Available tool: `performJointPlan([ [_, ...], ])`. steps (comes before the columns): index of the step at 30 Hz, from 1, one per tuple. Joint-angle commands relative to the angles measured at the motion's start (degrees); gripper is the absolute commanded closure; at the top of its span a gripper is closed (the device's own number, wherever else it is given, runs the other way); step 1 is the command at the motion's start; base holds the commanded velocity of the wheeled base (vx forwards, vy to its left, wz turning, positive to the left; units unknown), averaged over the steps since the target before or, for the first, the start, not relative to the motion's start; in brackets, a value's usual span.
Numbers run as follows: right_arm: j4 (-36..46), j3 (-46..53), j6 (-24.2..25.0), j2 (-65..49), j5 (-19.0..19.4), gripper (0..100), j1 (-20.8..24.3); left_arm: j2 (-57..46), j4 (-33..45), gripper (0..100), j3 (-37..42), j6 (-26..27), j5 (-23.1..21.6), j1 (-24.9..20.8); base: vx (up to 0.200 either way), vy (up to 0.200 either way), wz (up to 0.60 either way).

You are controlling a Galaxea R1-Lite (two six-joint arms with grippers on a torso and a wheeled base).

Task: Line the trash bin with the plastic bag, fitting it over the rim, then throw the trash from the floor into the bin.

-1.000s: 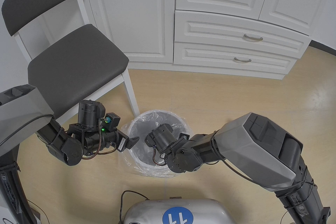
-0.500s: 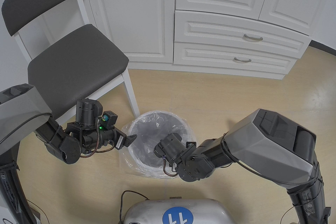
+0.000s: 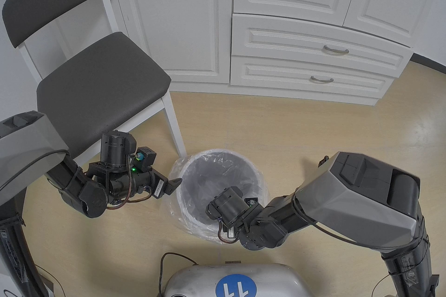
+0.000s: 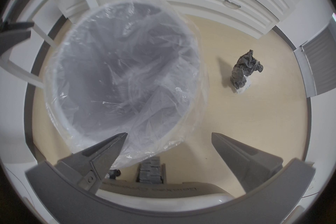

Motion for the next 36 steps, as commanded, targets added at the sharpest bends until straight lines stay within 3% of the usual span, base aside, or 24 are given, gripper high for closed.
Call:
performJointPlan([
  [1, -0.9, -0.3, 0.2, -0.2, -0.1, 0, -0.4, 0.0, 0.0, 0, 0.2, 0.0, 0.0, -0.1, 0.000, 0.000, 0.00],
  [13, -8.9, -1.7, 1.5, 0.3, -1.2, 0, -0.8, 2.5, -0.3, 0, -0.5, -0.3, 0.2, -2.6, 0.000, 0.000, 0.00],
  [23, -9.6, 1.0, 0.4, -2.6, -2.1, 0, 0.3, 11.4, -7.1, 0, -3.4, -0.2, 8.0, -4.5, 0.000, 0.000, 0.00],
  [36, -9.8, 6.3, -3.4, -3.2, -1.7, 0, 2.3, 12.6, -6.5, 0, -6.6, -0.2, 8.5, -0.1, 0.000, 0.000, 0.00],
])
